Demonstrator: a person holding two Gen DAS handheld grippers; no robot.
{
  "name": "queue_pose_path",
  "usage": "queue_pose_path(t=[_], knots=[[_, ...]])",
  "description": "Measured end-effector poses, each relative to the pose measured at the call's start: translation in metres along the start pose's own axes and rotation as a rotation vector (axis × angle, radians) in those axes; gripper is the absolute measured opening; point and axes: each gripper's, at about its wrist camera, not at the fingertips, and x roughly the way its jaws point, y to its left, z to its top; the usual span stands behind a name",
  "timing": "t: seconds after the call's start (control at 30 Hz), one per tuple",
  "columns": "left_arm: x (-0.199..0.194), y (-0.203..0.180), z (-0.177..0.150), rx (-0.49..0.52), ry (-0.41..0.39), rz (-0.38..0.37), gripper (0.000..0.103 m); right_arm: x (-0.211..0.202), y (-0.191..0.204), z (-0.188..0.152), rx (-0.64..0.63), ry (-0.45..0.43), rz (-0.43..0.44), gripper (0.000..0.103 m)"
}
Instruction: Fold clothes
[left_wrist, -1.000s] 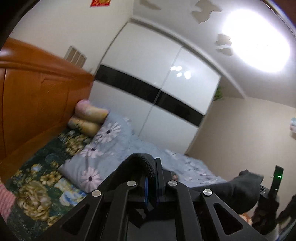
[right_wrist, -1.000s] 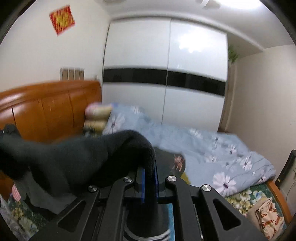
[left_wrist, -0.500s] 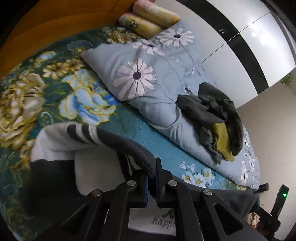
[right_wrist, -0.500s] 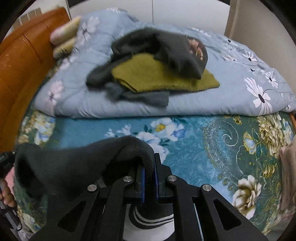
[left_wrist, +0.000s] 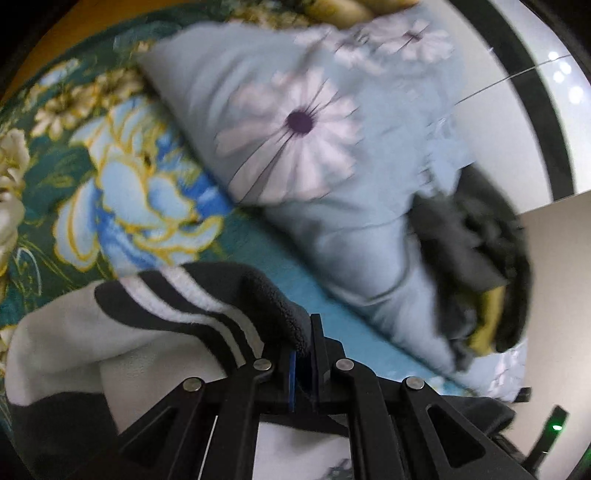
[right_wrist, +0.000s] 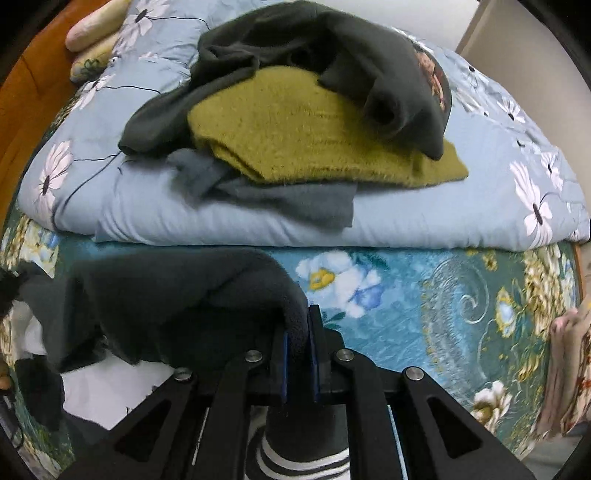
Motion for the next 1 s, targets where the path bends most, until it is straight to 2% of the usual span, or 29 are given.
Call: queue_pose_path(t=[0.1, 0.13, 0.17, 0.2, 0.23, 0.37, 0.43, 0.47, 0.53, 0.6, 0.63, 0.73, 0.8, 0.9, 1.0], knots=[[0.013, 0.007, 0.002, -0.027, 0.018, 0.001, 0.010, 0.014, 0.004, 0.008, 0.005, 0.020, -0.006, 0.020], [0.012, 0.008, 0.002, -0.044, 0.016, -0.020, 0.011, 0.012, 0.003, 0.002, 0.004, 0.024, 0.008, 0.028], [0.011, 0.009, 0.002, -0.060, 0.014, -0.042, 0.020, 0.011, 0.001, -0.005, 0.002, 0.028, 0.023, 0.035], [0.009, 0.010, 0.001, -0.075, 0.015, -0.072, 0.034, 0.010, 0.000, -0.012, 0.000, 0.032, 0.038, 0.038], [0.004, 0.011, -0.002, -0.090, 0.019, -0.108, 0.039, 0.008, -0.001, -0.018, -0.002, 0.037, 0.052, 0.041], [-0.019, 0.018, -0.032, -0.123, -0.010, -0.252, 0.057, 0.003, -0.006, -0.045, -0.009, 0.053, 0.111, 0.044], [-0.018, 0.018, -0.058, -0.098, 0.011, -0.270, 0.059, 0.001, -0.008, -0.058, -0.013, 0.062, 0.141, 0.045], [-0.016, 0.017, -0.072, -0.084, 0.030, -0.274, 0.059, -0.001, -0.009, -0.065, -0.015, 0.066, 0.155, 0.049], [-0.006, 0.016, -0.101, -0.064, 0.077, -0.256, 0.059, -0.003, -0.012, -0.078, -0.018, 0.074, 0.185, 0.051], [-0.002, 0.015, -0.126, -0.049, 0.090, -0.244, 0.059, -0.005, -0.009, -0.092, -0.038, 0.087, 0.208, 0.054], [-0.003, 0.014, -0.137, -0.020, 0.099, -0.219, 0.059, -0.008, -0.005, -0.101, -0.054, 0.097, 0.222, 0.059], [-0.008, 0.008, -0.170, 0.079, 0.120, -0.142, 0.059, -0.013, 0.001, -0.120, -0.058, 0.145, 0.244, 0.060], [-0.013, 0.009, -0.181, 0.123, 0.127, -0.116, 0.059, -0.016, 0.003, -0.129, -0.082, 0.135, 0.232, 0.060], [-0.025, 0.020, -0.188, 0.121, 0.133, -0.109, 0.059, -0.014, -0.002, -0.140, -0.101, 0.135, 0.177, 0.060], [-0.051, 0.039, -0.181, 0.093, 0.056, -0.097, 0.059, -0.012, -0.034, -0.142, 0.038, 0.134, 0.169, 0.060]])
